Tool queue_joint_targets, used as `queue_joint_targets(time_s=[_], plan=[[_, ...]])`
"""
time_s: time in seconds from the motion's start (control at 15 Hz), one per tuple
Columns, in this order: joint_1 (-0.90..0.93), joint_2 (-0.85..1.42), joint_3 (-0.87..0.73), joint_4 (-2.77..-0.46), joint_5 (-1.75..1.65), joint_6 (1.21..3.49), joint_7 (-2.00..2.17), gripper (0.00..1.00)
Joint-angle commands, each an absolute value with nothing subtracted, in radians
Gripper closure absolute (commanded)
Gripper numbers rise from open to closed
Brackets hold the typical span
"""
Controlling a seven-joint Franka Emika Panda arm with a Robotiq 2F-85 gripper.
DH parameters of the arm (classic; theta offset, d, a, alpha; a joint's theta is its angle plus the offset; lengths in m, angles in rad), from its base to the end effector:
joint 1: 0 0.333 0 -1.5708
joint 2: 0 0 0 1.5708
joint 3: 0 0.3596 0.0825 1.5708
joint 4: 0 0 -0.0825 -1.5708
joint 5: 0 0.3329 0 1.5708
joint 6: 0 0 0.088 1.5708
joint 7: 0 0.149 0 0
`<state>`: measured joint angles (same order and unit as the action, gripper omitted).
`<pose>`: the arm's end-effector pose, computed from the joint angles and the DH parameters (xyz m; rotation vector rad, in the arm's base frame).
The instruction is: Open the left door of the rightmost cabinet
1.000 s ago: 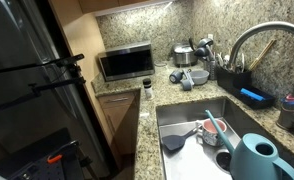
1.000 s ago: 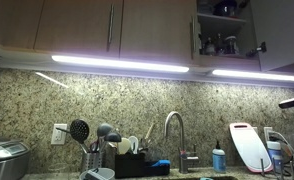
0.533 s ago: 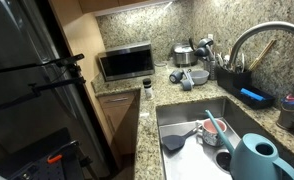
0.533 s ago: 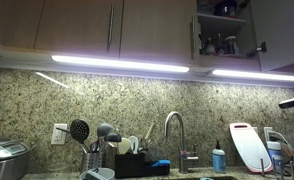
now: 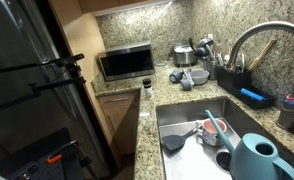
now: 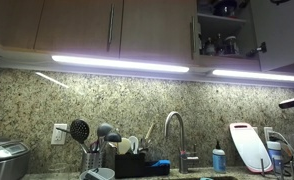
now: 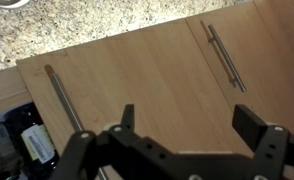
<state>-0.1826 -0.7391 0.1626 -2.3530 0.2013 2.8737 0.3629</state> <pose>0.3281 0.0170 0.7560 -2.2896 0.5862 -1.6763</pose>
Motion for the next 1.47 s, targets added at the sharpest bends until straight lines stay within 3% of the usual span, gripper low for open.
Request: queue_joint_targets(time_s=[0.0, 0.47, 0.67, 0.8, 1.4], plan=[[-0.310, -0.676, 0.217, -2.280, 0.165, 2.935, 0.467, 0.00], [-0.545, -0.614, 0.332, -2.179, 0.106, 3.000, 0.638, 0.00], [-0.726, -0.616, 0.427, -2.148, 0.074, 3.050, 0.761, 0.00], [-0.667, -0.629, 0.392, -2.180, 0.082, 3.027, 0.723, 0.00], [-0.711, -0.630, 0.422, -2.169, 0.071, 3.036, 0.740, 0.00]])
